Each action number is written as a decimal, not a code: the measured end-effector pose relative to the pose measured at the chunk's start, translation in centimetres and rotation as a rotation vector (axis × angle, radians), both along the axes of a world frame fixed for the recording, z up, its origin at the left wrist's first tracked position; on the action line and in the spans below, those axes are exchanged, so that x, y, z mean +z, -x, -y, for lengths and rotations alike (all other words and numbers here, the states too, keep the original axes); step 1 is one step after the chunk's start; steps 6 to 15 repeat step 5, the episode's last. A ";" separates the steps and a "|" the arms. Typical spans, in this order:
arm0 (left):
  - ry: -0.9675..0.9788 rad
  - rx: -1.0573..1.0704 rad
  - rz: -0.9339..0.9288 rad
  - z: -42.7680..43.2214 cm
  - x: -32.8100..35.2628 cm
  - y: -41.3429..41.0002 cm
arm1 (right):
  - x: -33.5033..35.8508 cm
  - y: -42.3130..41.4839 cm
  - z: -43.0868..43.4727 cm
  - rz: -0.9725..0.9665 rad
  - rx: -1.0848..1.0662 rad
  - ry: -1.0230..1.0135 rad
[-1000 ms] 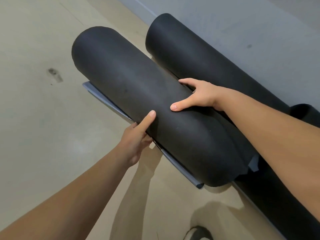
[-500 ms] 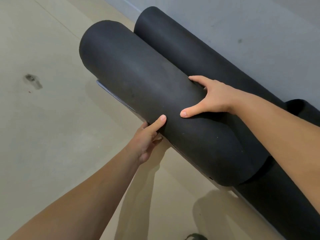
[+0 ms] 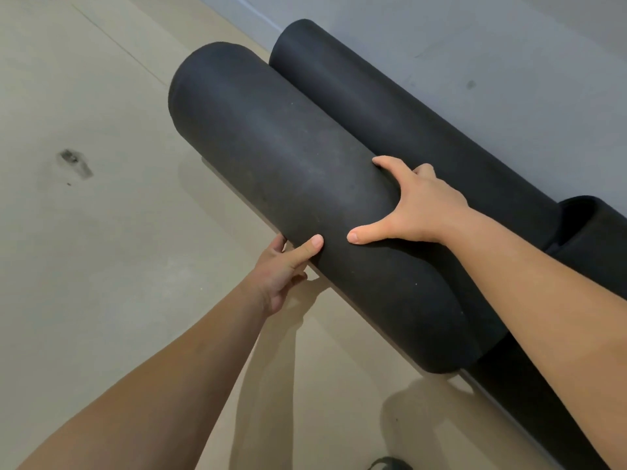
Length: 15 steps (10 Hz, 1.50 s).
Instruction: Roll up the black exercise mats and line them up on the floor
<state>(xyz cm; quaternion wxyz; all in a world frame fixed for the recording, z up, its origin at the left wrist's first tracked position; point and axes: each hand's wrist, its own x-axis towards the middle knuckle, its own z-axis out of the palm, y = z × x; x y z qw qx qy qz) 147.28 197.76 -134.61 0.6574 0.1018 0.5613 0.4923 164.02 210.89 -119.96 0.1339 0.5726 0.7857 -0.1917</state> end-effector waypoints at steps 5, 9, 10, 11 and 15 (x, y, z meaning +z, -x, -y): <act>0.113 0.113 -0.380 1.6 3.6 -1.0 | 0.3 3.7 5.8 0.056 0.239 -0.386; 0.113 0.113 -0.380 1.6 3.6 -1.0 | 0.3 3.7 5.8 0.056 0.239 -0.386; 0.113 0.113 -0.380 1.6 3.6 -1.0 | 0.3 3.7 5.8 0.056 0.239 -0.386; 0.113 0.113 -0.380 1.6 3.6 -1.0 | 0.3 3.7 5.8 0.056 0.239 -0.386; 0.113 0.113 -0.380 1.6 3.6 -1.0 | 0.3 3.7 5.8 0.056 0.239 -0.386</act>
